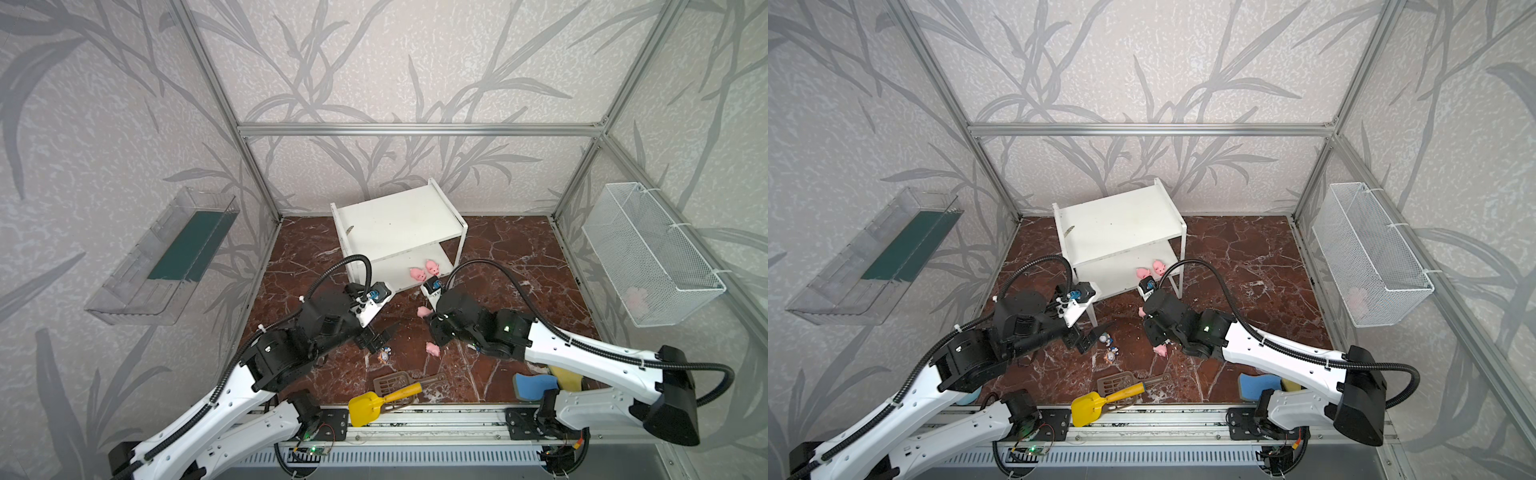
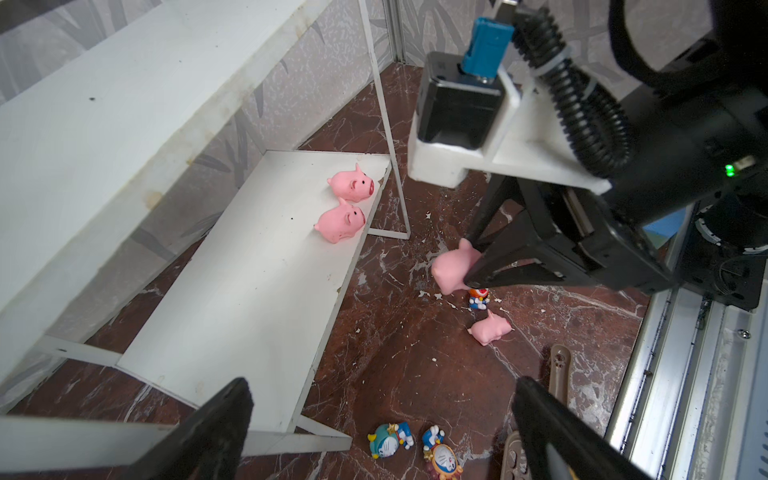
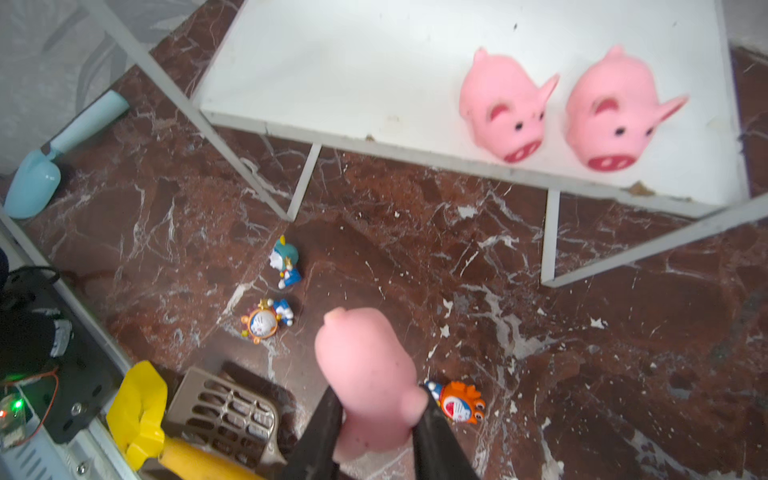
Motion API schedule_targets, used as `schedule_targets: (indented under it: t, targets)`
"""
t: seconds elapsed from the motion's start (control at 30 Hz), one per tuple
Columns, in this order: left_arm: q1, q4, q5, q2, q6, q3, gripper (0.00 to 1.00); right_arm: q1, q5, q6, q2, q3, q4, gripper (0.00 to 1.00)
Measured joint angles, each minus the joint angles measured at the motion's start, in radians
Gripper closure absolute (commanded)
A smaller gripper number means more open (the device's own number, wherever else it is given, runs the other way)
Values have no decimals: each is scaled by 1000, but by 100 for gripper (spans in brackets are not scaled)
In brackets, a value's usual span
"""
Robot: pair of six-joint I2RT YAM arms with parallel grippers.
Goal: Place and organize the plastic toys onto the shelf
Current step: 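Carry the pig to the shelf's lower tier and set it beside the others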
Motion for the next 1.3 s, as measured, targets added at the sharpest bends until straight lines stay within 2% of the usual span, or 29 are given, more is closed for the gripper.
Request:
schedule_targets:
  t: [0.37, 0.97, 1.3]
  targets:
    - [-2, -23, -40, -95, -23, -74, 1, -8, 86, 3, 155, 47, 172, 71]
    - [-2, -13, -51, -139, -29, -101, 1, -11, 200, 20, 220, 17, 450, 69]
    - [-2, -13, -51, -145, -31, -105, 1, -28, 238, 32, 278, 16, 513, 68]
